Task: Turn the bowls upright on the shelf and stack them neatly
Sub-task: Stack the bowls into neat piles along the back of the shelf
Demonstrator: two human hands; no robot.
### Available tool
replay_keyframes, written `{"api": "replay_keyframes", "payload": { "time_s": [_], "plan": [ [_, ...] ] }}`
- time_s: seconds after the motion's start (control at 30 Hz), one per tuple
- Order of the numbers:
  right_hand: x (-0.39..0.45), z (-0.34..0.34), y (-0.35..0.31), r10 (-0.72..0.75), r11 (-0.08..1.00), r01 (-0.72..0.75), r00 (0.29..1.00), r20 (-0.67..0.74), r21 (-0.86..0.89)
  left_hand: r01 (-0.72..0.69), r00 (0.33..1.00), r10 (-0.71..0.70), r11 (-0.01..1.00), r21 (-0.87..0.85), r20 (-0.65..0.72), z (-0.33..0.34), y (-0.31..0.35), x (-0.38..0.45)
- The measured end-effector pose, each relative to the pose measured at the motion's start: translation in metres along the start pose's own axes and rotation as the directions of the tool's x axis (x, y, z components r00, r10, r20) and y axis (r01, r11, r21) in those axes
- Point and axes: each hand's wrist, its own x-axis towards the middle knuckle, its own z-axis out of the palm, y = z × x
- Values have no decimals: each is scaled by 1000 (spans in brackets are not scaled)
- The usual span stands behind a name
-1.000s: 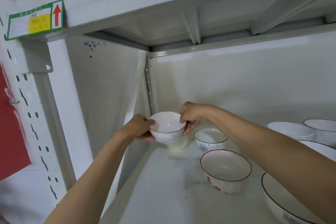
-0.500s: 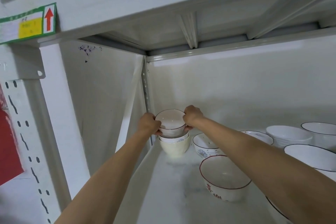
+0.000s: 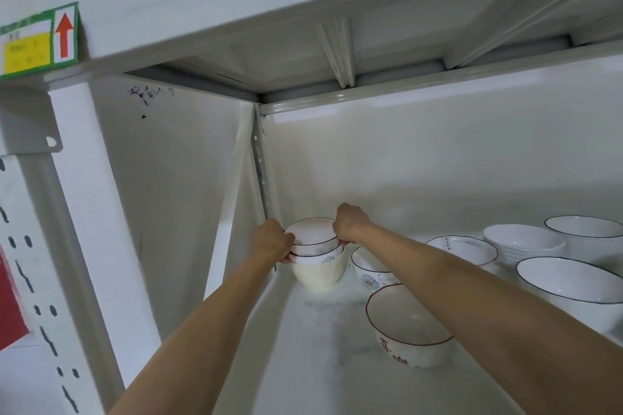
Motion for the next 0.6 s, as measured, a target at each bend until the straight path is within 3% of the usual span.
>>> {"api": "replay_keyframes", "payload": {
  "time_s": [0.1, 0.2, 0.27, 0.37, 0.47, 0.6],
  "plan": [
    [-3, -10, 4, -11, 1000, 11, 1000, 0, 14, -68, 984, 91, 986, 153, -153, -2, 2, -3],
    [-7, -32, 12, -30, 999, 30, 1000, -4, 10, -191, 952, 197, 980, 49, -236, -5, 16, -21],
    [-17, -49, 19, -36, 999, 35, 997, 71, 24, -261, 947, 258, 965, 9, -189, -2, 28, -39],
    [-41, -71, 32, -23, 1000, 21, 956, 293, 10, -286, 947, 293, 955, -74, 131, 7, 42, -69],
    [-64, -85, 51, 17, 998, 14, 897, 441, -68, -206, 853, 242, 970, -128, 463, 16, 48, -96],
    [-90, -92, 79, 115, 978, 4, 821, 559, -208, -82, 699, 160, 986, -144, 697, 28, 48, -116]
  ]
}}
